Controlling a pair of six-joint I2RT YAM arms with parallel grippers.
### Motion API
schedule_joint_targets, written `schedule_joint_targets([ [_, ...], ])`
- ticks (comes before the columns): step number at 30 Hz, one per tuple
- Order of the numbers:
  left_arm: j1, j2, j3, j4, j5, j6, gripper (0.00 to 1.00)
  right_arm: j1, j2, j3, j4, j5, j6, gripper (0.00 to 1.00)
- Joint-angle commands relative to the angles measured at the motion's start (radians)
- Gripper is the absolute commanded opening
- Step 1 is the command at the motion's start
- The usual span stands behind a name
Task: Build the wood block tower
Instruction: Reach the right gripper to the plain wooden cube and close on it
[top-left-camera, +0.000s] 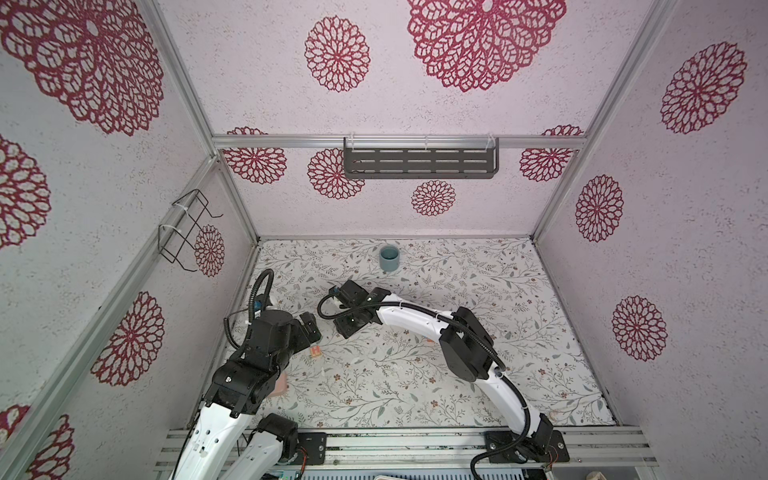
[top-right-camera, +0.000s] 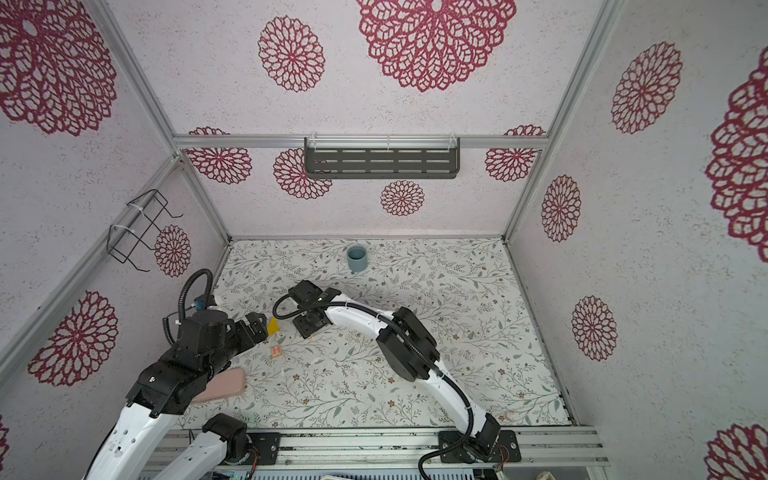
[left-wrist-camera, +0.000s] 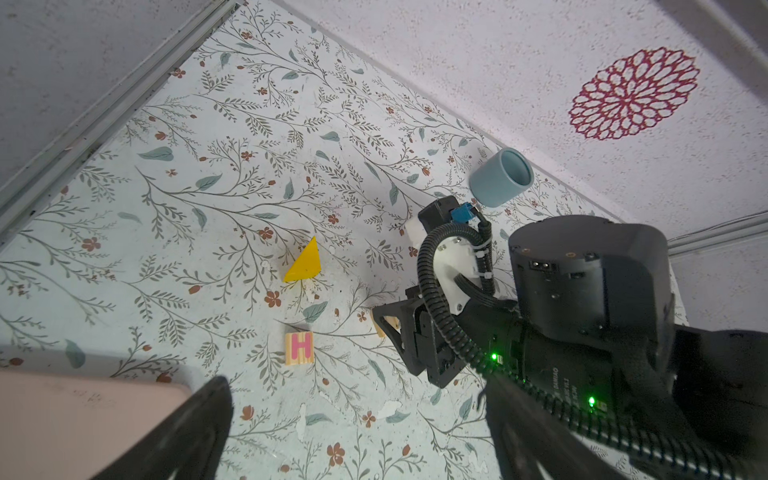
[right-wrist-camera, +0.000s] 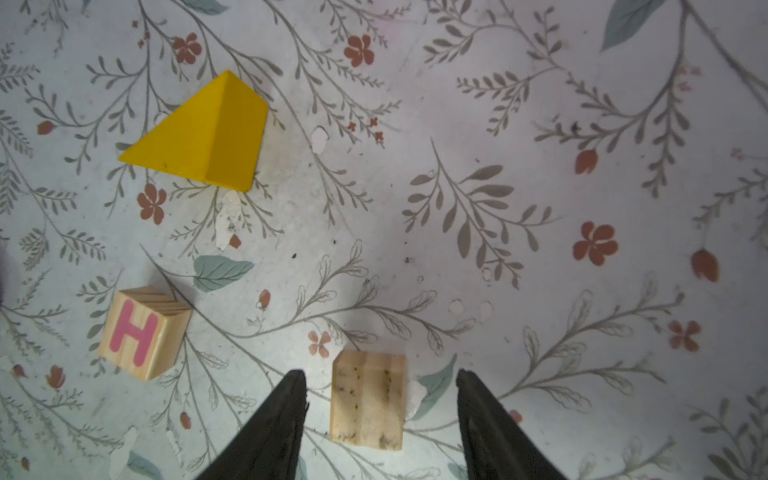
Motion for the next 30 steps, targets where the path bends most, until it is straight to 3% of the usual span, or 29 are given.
schedule_joint_targets([
  [1,0.019,0.011,-0.002,-0.012,0.005,0.008,0.97,0.007,-0.004,0.033,-0.044,0.038,-0.023,0.59],
  [30,0.075,0.030,-0.018,0.005,0.059,0.005,0.97,0.027,0.034,0.044,-0.069,0.048,0.003,0.44],
])
